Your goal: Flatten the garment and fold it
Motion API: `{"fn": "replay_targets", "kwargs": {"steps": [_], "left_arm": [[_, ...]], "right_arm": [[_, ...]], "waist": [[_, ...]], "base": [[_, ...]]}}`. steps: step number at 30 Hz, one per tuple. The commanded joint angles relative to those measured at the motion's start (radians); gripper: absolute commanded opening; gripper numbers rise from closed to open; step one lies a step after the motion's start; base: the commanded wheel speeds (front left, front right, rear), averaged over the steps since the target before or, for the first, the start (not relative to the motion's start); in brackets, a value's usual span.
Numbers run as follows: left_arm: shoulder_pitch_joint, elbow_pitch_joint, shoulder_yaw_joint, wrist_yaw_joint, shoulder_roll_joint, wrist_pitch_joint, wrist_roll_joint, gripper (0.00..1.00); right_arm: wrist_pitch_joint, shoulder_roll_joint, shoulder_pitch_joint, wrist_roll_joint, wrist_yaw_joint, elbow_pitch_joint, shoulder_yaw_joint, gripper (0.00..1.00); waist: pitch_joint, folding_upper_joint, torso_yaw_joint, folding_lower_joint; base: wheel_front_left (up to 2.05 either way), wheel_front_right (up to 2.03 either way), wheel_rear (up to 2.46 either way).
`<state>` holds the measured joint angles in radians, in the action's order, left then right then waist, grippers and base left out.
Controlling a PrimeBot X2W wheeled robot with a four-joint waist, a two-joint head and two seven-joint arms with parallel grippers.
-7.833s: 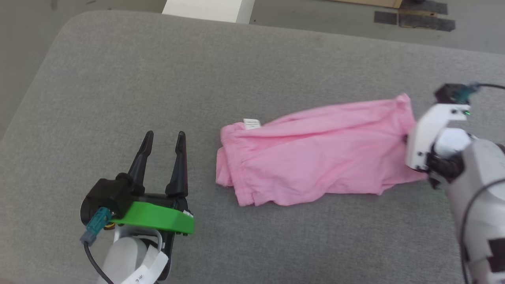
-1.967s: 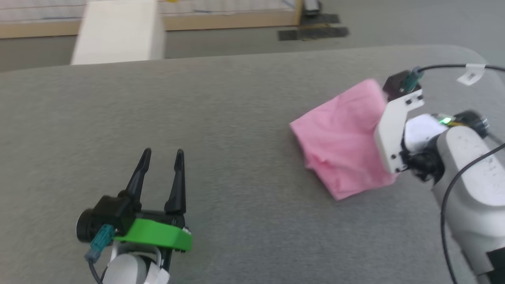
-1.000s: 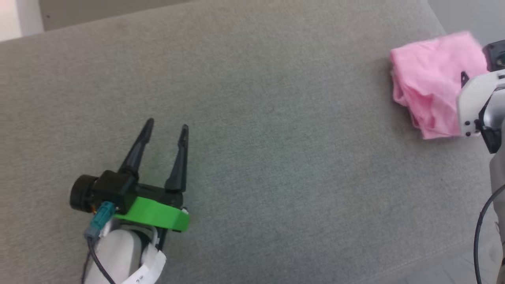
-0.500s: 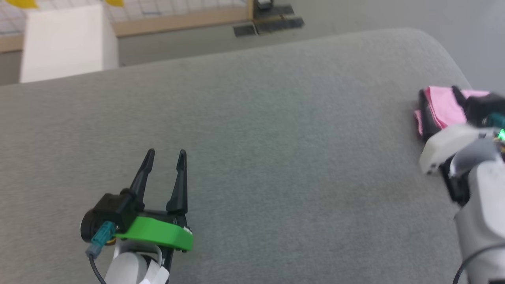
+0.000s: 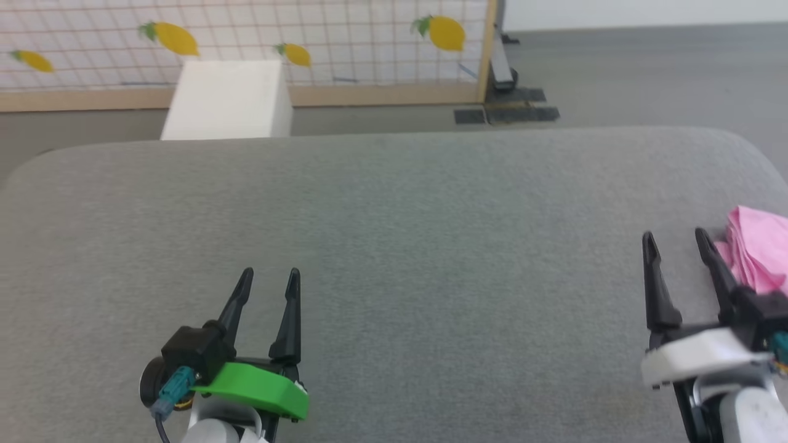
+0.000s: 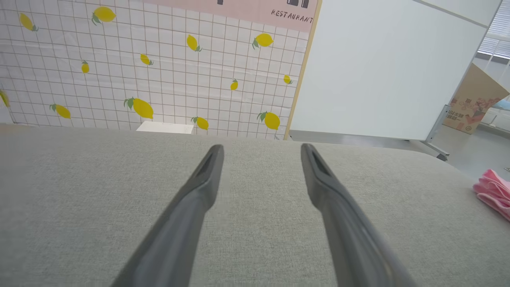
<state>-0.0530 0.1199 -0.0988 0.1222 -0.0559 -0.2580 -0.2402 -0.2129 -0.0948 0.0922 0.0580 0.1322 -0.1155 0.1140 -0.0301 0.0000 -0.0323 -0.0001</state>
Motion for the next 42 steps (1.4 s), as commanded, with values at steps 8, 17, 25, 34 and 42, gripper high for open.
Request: {"fn": "replay_targets", "kwargs": {"steps": [8, 17, 25, 34, 42], "left_arm": [[0.042, 0.007, 0.010, 0.000, 0.005, -0.004, 0.004, 1.00], [0.059, 0.005, 0.015, -0.007, 0.006, -0.004, -0.010, 1.00], [0.057, 0.007, 0.005, -0.013, 0.006, -0.004, -0.022, 1.00], [0.060, 0.011, 0.001, -0.015, 0.006, -0.004, -0.033, 1.00], [0.049, 0.007, -0.004, -0.009, 0.001, 0.001, -0.033, 0.00]], "right_arm": [[-0.022, 0.042, -0.144, -0.032, -0.002, 0.079, 0.047, 1.00], [-0.021, 0.044, -0.172, -0.003, -0.002, 0.074, 0.034, 1.00], [-0.017, 0.044, -0.176, 0.008, -0.002, 0.082, 0.026, 1.00], [-0.020, 0.045, -0.178, 0.022, -0.002, 0.074, 0.019, 1.00], [-0.016, 0.043, -0.171, 0.014, 0.000, 0.075, 0.021, 0.00]], "waist": [[0.052, 0.0000, 0.073, 0.0001], [0.050, 0.0000, 0.068, 0.0001], [0.049, 0.0000, 0.066, 0.0001], [0.049, 0.0000, 0.065, 0.0001], [0.049, 0.0000, 0.064, 0.0001]], "base": [[0.00, 0.00, 0.00], [0.00, 0.00, 0.00], [0.00, 0.00, 0.00], [0.00, 0.00, 0.00], [0.00, 0.00, 0.00]]}}
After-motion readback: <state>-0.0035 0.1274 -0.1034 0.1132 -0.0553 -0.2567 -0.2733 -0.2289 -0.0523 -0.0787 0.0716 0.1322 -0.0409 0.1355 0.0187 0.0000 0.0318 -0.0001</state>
